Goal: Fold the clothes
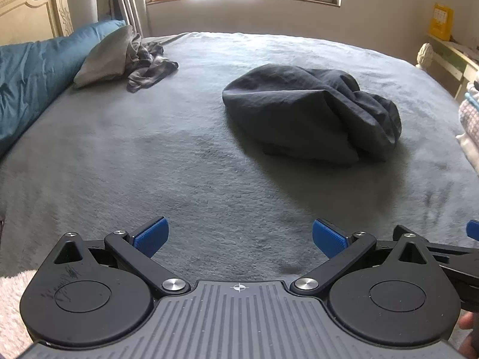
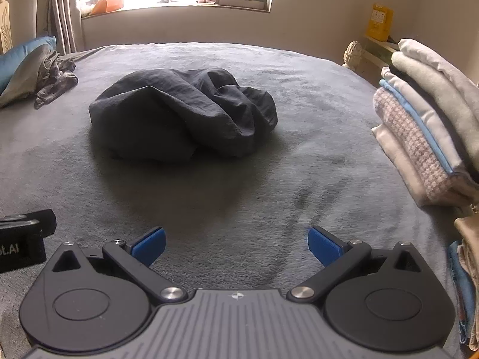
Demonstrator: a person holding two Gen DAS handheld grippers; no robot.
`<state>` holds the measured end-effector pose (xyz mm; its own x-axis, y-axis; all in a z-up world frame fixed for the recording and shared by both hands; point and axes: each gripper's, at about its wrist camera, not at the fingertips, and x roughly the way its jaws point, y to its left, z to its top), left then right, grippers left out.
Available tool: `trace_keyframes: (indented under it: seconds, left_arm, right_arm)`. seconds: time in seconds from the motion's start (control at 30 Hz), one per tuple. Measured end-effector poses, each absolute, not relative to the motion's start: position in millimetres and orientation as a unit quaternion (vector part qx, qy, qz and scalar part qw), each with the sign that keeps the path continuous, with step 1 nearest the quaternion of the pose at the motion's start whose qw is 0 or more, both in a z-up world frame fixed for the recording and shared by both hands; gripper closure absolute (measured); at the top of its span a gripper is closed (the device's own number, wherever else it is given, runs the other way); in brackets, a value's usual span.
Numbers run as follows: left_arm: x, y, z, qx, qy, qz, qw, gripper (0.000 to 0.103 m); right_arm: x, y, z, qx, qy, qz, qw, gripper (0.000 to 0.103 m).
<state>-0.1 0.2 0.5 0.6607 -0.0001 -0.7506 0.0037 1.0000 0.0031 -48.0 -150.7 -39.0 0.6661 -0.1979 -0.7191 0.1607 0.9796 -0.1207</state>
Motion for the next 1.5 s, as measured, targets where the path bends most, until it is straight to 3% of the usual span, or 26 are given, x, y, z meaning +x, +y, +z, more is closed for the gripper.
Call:
trace_keyframes:
  seconds: [0.37,1.3,1.5]
  left_arm:
    - [5.2,-1.9,8.4,-0.018,0.413,-0.017,0.910,0.000]
    - [9.7,-19.1,17.8,0.048,0.402,-0.004,0.915,0.002]
    - [13.6,-16.1,18.8,0.018,0.407,-0.007,0.913,0.000]
  right_arm:
    - [-43.9,-163.8,-41.7,0.005,0.412,-0.102,0.905,0.000]
    - [-43.6,-162.1,-41.5,0.003,0.404,-0.105,0.909,0.000]
    - [-44.3,-163.5,-40.8,0.002,0.401,-0.108,0.910,0.000]
